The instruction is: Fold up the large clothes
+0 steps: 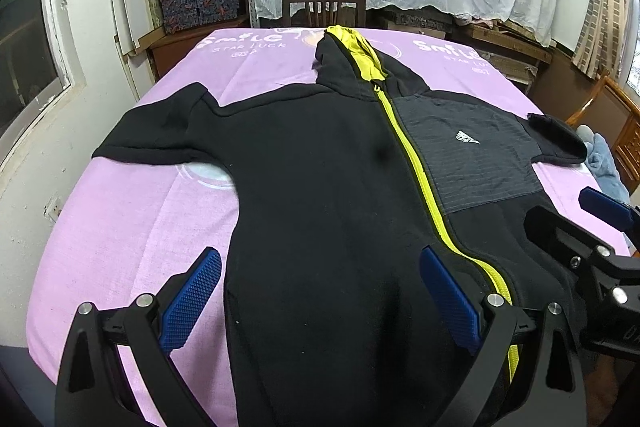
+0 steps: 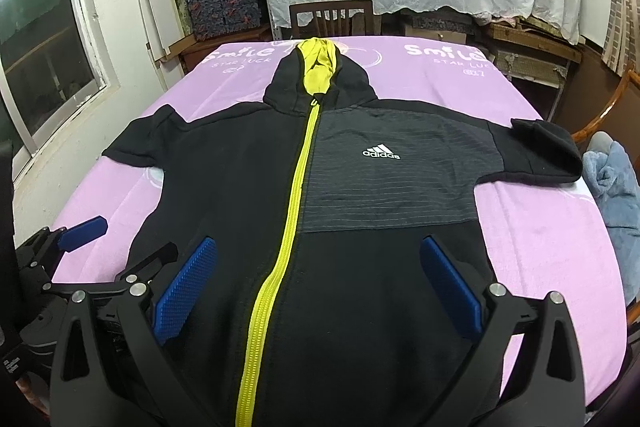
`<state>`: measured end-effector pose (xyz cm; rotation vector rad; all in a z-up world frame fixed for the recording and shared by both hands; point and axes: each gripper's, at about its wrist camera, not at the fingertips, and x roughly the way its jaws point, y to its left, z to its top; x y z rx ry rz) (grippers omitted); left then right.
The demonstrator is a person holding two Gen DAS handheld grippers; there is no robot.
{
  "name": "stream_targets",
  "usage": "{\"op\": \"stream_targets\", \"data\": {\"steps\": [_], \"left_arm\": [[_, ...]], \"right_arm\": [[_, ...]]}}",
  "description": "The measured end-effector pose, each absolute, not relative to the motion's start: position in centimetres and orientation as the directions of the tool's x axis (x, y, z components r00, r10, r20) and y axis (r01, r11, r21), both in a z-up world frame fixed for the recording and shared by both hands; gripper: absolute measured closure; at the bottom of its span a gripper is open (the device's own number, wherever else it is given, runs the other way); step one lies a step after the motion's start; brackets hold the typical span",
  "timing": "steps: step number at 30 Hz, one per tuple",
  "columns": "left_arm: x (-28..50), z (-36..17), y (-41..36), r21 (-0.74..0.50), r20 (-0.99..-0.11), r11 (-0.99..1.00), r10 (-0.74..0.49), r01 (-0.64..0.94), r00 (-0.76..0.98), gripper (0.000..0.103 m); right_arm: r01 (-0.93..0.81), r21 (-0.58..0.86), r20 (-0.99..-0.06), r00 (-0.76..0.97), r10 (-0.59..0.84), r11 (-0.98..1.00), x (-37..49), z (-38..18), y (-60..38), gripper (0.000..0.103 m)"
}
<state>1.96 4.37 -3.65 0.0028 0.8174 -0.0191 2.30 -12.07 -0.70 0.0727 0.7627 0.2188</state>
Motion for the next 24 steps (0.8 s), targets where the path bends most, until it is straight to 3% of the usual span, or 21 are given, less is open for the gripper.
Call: {"op": "stream_targets", "data": {"steps": [24], "left_arm": [[2.5,-4.1,4.0,0.046,-0.726,0.999,0.035,-0.003,0.687,0.003]], "right_arm": [[-0.131,0.161,-0.669,0.714,0.206,0.978,2.9,-0.8,-13.9,0.004]]}}
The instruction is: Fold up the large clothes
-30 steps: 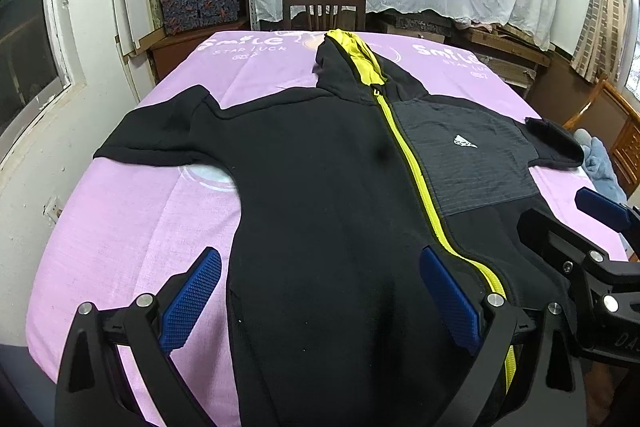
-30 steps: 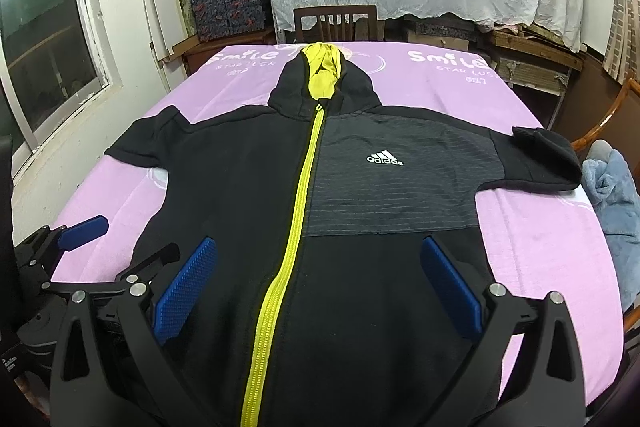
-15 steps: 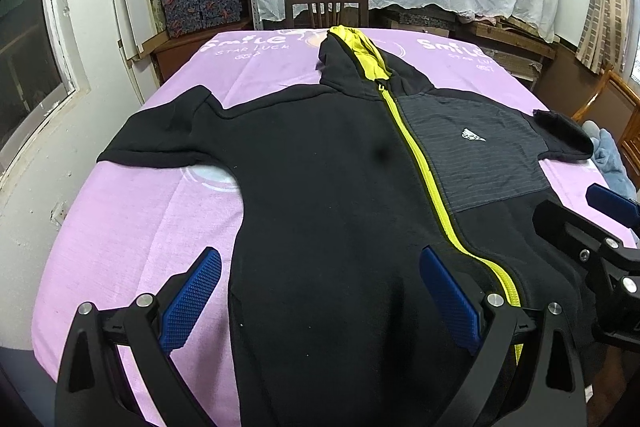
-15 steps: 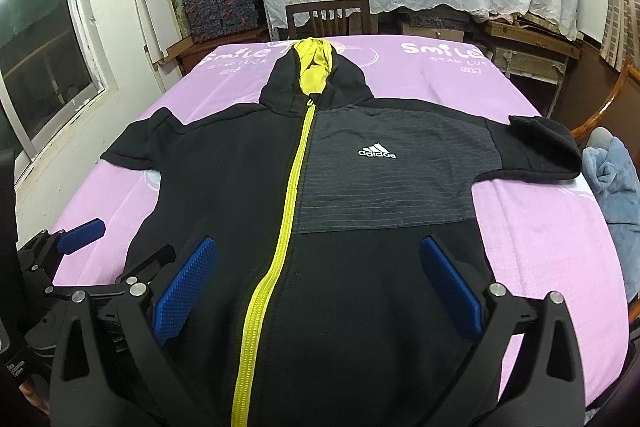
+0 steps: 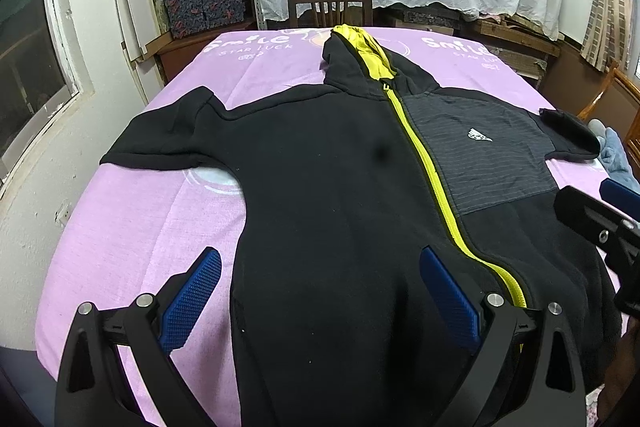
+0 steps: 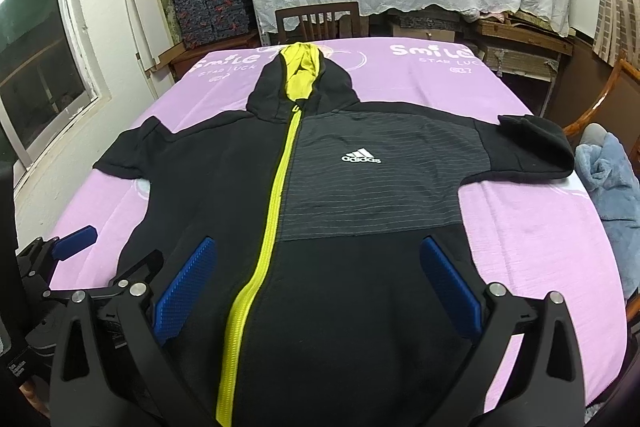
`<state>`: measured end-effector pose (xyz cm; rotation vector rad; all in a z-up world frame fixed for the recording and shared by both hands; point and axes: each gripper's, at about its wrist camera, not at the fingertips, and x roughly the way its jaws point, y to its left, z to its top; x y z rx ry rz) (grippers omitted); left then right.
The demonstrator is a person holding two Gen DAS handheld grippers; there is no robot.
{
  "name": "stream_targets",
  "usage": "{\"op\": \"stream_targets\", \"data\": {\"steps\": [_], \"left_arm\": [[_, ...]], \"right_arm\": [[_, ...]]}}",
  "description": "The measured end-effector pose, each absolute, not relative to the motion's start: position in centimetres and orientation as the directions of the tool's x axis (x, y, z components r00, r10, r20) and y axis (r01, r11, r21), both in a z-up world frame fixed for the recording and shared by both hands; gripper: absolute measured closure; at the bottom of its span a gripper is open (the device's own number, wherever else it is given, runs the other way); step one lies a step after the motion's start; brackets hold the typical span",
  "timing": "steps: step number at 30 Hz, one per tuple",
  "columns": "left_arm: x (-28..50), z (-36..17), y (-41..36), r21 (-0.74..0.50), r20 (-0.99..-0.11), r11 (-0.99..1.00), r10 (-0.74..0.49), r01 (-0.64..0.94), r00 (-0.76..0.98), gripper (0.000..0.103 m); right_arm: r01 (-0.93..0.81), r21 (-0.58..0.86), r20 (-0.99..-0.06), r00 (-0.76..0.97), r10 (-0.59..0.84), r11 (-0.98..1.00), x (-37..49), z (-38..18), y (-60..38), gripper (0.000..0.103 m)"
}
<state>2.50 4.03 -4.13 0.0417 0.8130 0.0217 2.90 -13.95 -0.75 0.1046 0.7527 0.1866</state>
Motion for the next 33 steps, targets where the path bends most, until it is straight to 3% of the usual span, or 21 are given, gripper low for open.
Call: {"op": "stream_targets", "data": {"steps": [33], "left_arm": [[3.16,-4.9,4.35,0.042,-0.73,0.999,0.041,-0.016,0.682,0.003]], "right_arm": [[-0.101,0.18,-0.679,0.707,0.198,0.978,3.6,-1.37,-14.96,0.004]]}}
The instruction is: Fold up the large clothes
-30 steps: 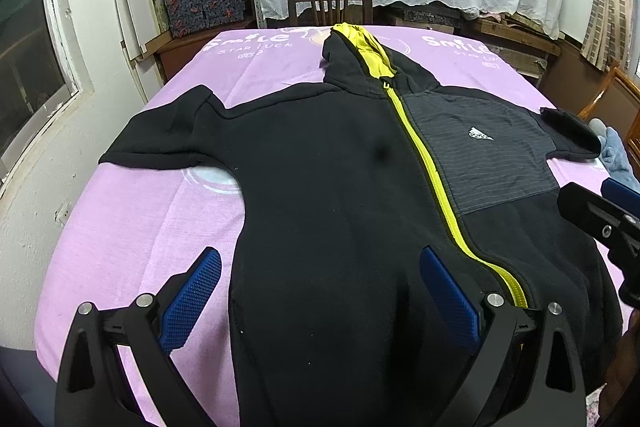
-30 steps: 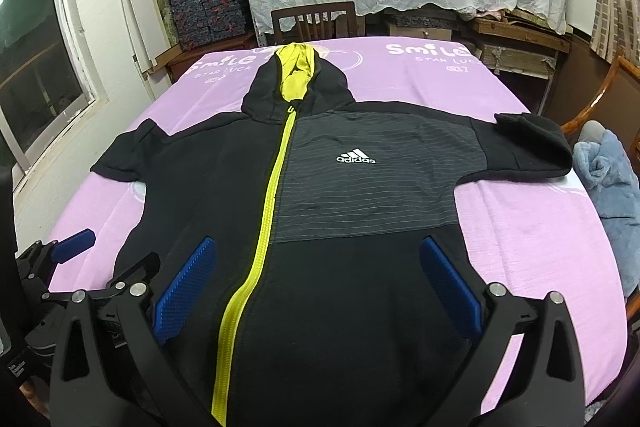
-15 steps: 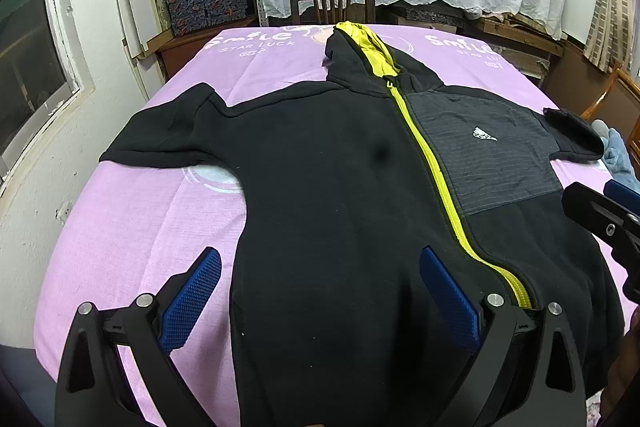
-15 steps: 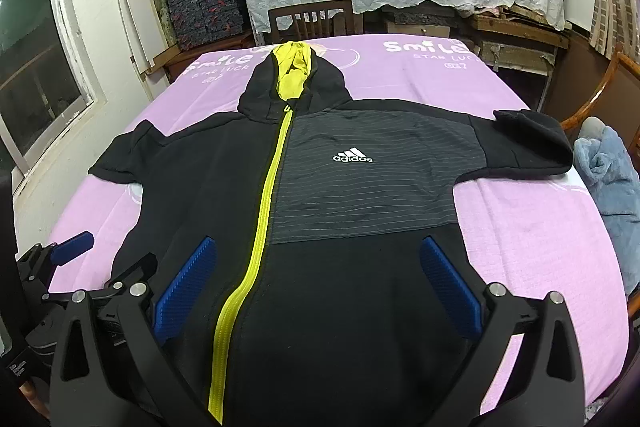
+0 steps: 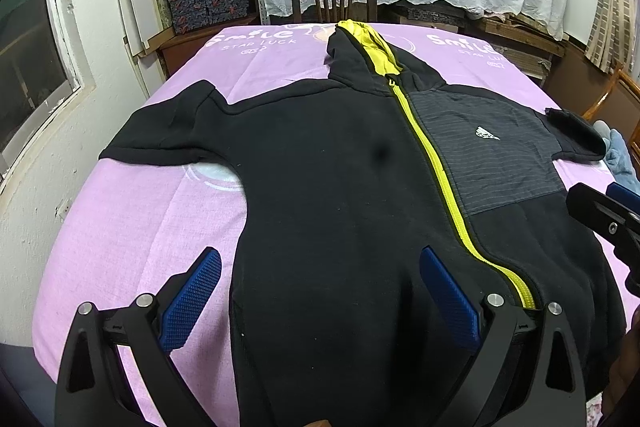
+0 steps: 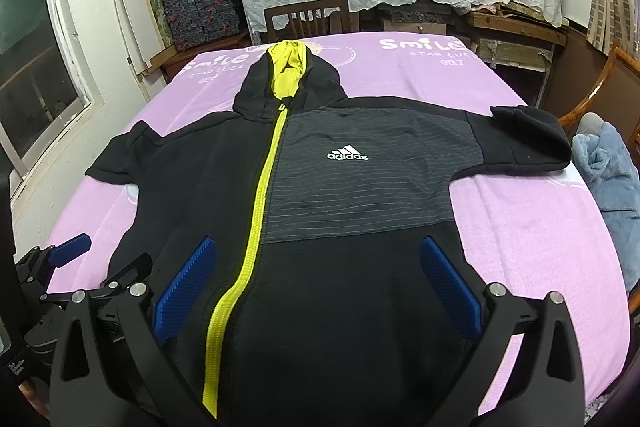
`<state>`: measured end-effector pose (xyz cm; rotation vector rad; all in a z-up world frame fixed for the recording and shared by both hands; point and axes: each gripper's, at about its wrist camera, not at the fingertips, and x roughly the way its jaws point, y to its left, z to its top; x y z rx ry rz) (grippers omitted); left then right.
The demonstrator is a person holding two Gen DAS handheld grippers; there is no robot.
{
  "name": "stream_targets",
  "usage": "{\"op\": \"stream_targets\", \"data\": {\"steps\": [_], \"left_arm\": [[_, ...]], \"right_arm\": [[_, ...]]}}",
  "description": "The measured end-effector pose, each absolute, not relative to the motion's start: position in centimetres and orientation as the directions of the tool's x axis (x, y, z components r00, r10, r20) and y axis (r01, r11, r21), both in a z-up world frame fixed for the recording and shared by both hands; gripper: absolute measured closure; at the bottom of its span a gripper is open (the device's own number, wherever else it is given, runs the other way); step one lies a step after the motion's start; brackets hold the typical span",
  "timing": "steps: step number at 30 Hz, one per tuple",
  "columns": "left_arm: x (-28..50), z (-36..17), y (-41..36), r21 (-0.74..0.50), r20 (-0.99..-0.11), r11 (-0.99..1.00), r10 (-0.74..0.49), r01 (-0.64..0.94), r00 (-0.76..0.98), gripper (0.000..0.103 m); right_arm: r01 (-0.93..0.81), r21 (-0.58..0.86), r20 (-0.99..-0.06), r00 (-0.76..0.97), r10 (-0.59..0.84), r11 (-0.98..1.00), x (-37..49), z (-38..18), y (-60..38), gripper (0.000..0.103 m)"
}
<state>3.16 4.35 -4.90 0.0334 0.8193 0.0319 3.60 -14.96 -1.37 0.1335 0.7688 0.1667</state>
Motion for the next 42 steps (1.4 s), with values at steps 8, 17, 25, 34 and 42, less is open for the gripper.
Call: {"op": "stream_targets", "data": {"steps": [8,17,25,34,42], "left_arm": [[4.7,-5.1,4.5,0.064,-0.735,0.998,0.051,-0.006,0.676,0.003],[14.5,-4.3,5.0,0.027,-0.79,0.999,0.007,0.023,0.613,0.003],[21.5,-8.7,3.0,0.144,-0.79,0.989,0.105,0.016,0.604,0.003],[22.0,-9.3,5.0,0.021,-0.808,1.0,0.018,-0.002,0.588,0.003],[22.0,-9.2,4.8,0.014,-0.81,1.0,0.013,-0.003,0.586,0.003]], "right_arm": [[-0.07,0.185,-0.67,0.72,0.178,0.98,4.9,-1.5,-17.6,0.004],[0.151,0.199,-0.736,0.675,0.046,0.968,10.8,-4.0,-29.8,0.004],[0.394,0.533,-0.702,0.7,0.132,0.749,13.9,-8.4,-44.8,0.004],[0.313,0.061,-0.712,0.679,-0.178,0.948,17.9,-4.0,-40.2,0.004],[0.152,-0.442,-0.681,0.585,-0.441,0.884,23.4,-8.7,-33.0,0.007]]}}
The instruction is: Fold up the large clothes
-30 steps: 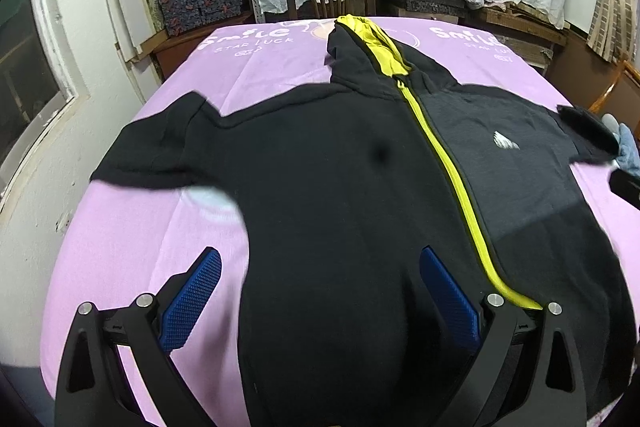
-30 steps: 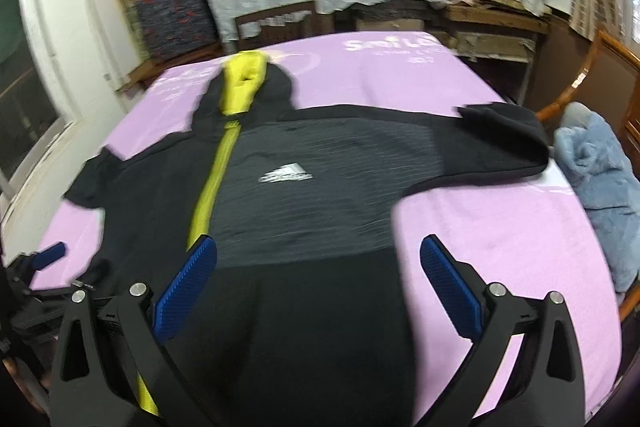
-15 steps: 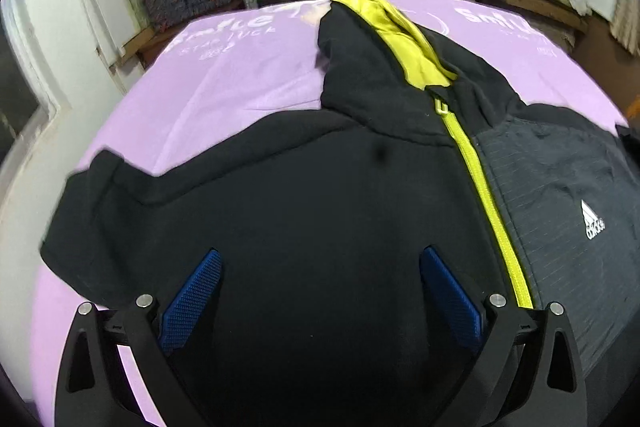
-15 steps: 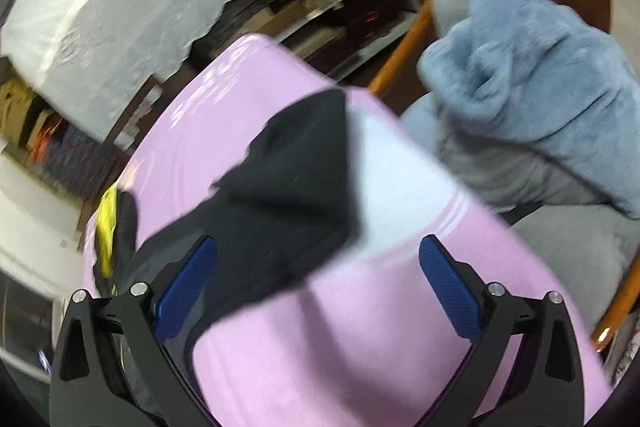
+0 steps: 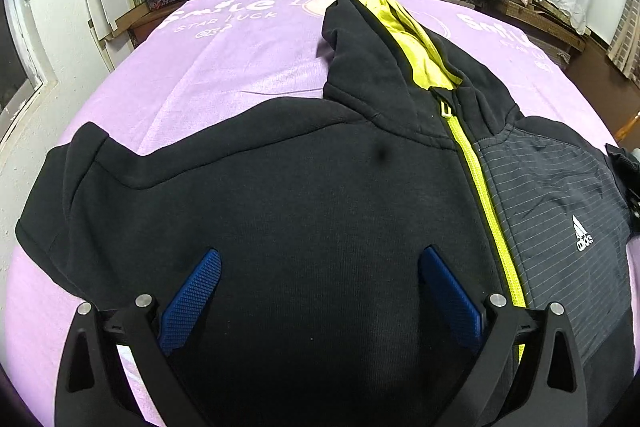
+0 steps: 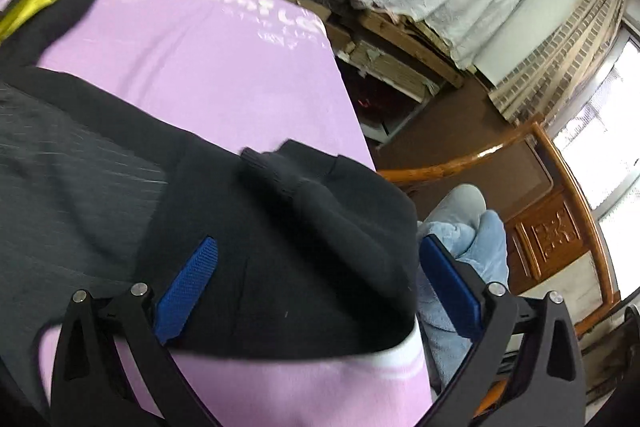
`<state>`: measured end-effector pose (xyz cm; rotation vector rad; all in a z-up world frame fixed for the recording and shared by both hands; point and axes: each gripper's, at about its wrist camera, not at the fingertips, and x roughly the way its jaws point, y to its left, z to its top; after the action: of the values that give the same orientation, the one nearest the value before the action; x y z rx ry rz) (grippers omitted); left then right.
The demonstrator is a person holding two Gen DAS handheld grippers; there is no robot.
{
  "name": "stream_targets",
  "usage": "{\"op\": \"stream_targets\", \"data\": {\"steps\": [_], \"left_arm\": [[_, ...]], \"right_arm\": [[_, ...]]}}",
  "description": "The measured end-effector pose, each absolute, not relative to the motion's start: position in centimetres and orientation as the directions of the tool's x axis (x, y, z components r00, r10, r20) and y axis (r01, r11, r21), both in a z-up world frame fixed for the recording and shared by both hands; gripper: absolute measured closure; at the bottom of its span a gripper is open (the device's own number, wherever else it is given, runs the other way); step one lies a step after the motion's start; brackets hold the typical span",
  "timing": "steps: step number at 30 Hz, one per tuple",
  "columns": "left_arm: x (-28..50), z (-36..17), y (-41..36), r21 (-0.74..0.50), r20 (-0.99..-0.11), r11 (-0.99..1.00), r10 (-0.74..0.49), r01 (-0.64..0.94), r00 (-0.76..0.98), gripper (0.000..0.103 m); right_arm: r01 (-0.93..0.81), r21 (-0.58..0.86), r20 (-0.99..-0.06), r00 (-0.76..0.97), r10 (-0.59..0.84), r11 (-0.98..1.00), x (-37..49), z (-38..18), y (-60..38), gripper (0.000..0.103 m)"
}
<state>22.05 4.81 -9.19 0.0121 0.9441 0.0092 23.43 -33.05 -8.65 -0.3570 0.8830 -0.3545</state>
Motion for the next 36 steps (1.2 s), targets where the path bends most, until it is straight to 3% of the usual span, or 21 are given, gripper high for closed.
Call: {"op": "stream_targets", "data": {"steps": [2,3,4,7,9,11,13,15,17,20,23,26,30,33,36], "left_arm": [[22.0,-9.2,4.8,0.014,-0.81,1.0,0.013,-0.003,0.586,0.003],[22.0,-9.2,4.8,0.014,-0.81,1.0,0.012,-0.002,0.587,0.003],[22.0,-9.2,4.8,0.014,-0.81,1.0,0.013,-0.003,0.587,0.003],[22.0,-9.2,4.8,0.014,-0.81,1.0,0.013,-0.003,0.587,0.003],[22.0,-9.2,4.8,0.014,-0.81,1.0,0.013,-0.003,0.587,0.003],[22.0,-9.2,4.8,0.014,-0.81,1.0,0.013,-0.003,0.587,0.003],[22.0,-9.2,4.8,0.014,-0.81,1.0,0.013,-0.003,0.587,0.003],[22.0,-9.2,4.8,0.014,-0.809,1.0,0.013,-0.003,0.587,0.003],[22.0,-9.2,4.8,0.013,-0.809,1.0,0.012,-0.002,0.587,0.003],[22.0,-9.2,4.8,0.014,-0.809,1.0,0.012,-0.002,0.587,0.003],[21.8,-9.1,4.7,0.012,-0.81,1.0,0.009,0.001,0.587,0.003],[21.4,-8.8,4.9,0.009,-0.811,1.0,-0.001,0.014,0.585,0.003],[19.8,-7.5,6.7,0.08,-0.794,0.997,0.076,-0.02,0.603,0.003],[17.8,-5.4,11.0,0.07,-0.765,0.996,0.088,-0.054,0.638,0.003],[16.6,-5.0,18.1,0.052,-0.79,0.986,0.139,-0.161,0.597,0.003]], "right_arm": [[0.186,-0.403,-0.701,0.567,-0.433,0.896,23.9,-8.9,-34.8,0.038],[0.209,-0.376,-0.715,0.553,-0.427,0.903,24.0,-8.9,-35.8,0.075],[0.247,-0.301,-0.748,0.538,-0.389,0.921,23.9,-8.6,-37.6,0.089],[0.415,0.07,-0.783,0.586,-0.208,0.907,20.7,-7.1,-45.3,0.089],[0.545,0.234,-0.789,0.59,-0.17,0.805,17.9,-8.1,-50.7,0.087],[0.584,0.4,-0.795,0.605,-0.05,0.707,15.7,-10.5,-54.8,0.071],[0.612,0.531,-0.778,0.627,0.05,0.586,12.9,-12.9,-57.7,0.044],[0.698,0.515,-0.796,0.605,-0.025,0.497,10.2,-13.7,-59.3,0.025],[0.759,0.548,-0.776,0.618,-0.125,0.352,6.4,-13.6,-60.3,0.025],[0.67,0.565,-0.71,0.692,-0.13,0.482,6.1,-10.9,-56.6,0.025],[0.466,0.45,-0.68,0.732,-0.046,0.762,10.3,-7.5,-46.8,0.02],[0.176,0.372,-0.682,0.718,0.14,0.911,14.5,-6.7,-35.5,0.018],[-0.145,0.288,-0.706,0.636,0.312,0.947,17.0,-6.4,-22.2,0.018],[-0.29,0.221,-0.72,0.595,0.356,0.931,16.1,-6.6,-15.9,0.016],[-0.312,0.191,-0.738,0.58,0.345,0.931,15.6,-7.7,-13.3,0.016]]}}
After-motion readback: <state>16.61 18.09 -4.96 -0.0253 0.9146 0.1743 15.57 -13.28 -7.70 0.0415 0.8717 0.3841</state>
